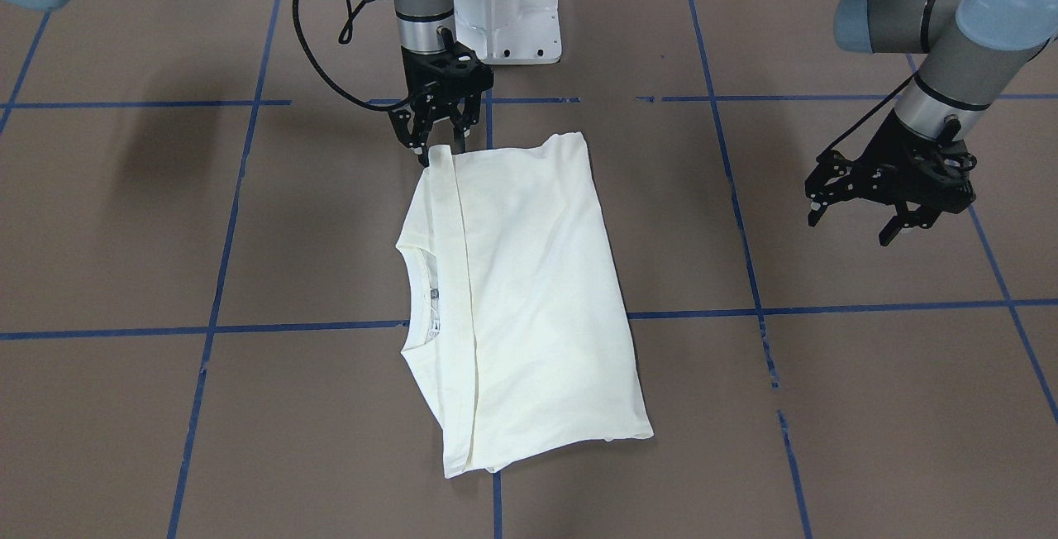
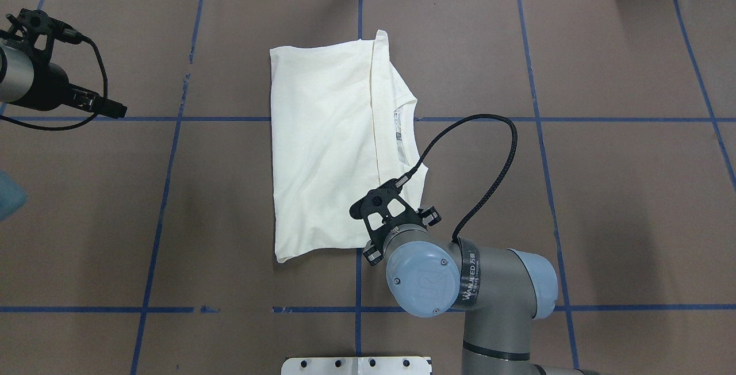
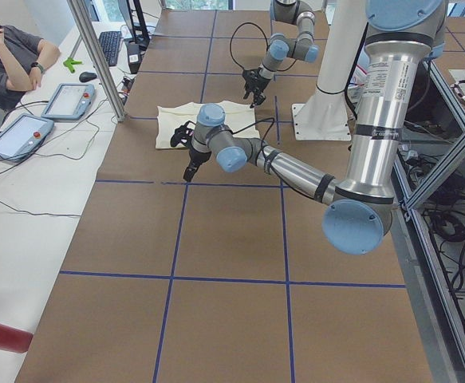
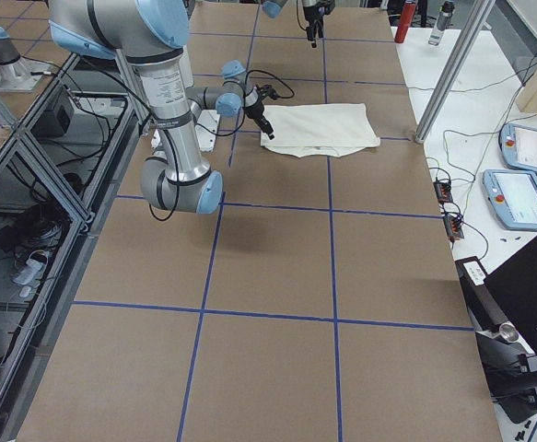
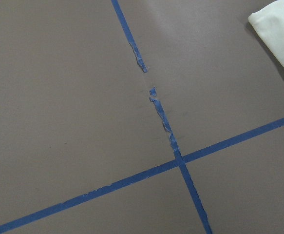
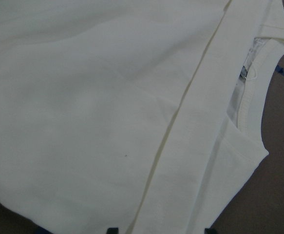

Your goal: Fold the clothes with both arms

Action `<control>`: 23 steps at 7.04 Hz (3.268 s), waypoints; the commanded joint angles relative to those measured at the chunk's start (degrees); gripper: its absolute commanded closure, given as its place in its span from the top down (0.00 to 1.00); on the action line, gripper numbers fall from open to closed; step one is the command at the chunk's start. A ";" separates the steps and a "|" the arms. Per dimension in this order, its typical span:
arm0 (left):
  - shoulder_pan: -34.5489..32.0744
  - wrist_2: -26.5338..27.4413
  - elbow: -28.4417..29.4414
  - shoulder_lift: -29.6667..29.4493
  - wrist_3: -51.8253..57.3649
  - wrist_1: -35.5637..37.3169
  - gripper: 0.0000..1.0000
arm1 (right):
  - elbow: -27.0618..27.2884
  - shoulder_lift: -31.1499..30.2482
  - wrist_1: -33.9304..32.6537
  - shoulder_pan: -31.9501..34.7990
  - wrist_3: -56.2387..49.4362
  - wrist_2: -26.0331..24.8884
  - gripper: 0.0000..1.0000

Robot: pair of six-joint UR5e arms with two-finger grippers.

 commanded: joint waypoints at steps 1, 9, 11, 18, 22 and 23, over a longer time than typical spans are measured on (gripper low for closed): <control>0.00 -0.19 0.12 -0.15 0.00 0.00 1.00 | -0.12 -0.14 -0.08 -1.32 -0.57 -0.80 0.59; 0.00 -0.10 0.04 -0.15 0.00 0.00 1.00 | -0.82 0.13 0.36 -1.59 -1.19 -1.59 0.04; 0.00 0.08 -0.05 -0.06 -0.26 0.00 1.00 | 1.88 -0.74 0.45 -0.45 -1.27 -1.42 0.00; 0.09 0.16 0.04 -0.06 -0.26 -0.09 1.00 | 6.03 -8.84 0.62 -0.88 21.49 -1.16 1.00; 0.09 0.16 0.04 -0.33 -0.44 -0.09 1.00 | 3.15 -7.61 0.62 1.93 14.67 -0.80 1.00; 0.09 0.08 0.04 -0.33 -0.44 -0.09 1.00 | 0.09 -4.82 0.45 1.93 14.11 -0.80 1.00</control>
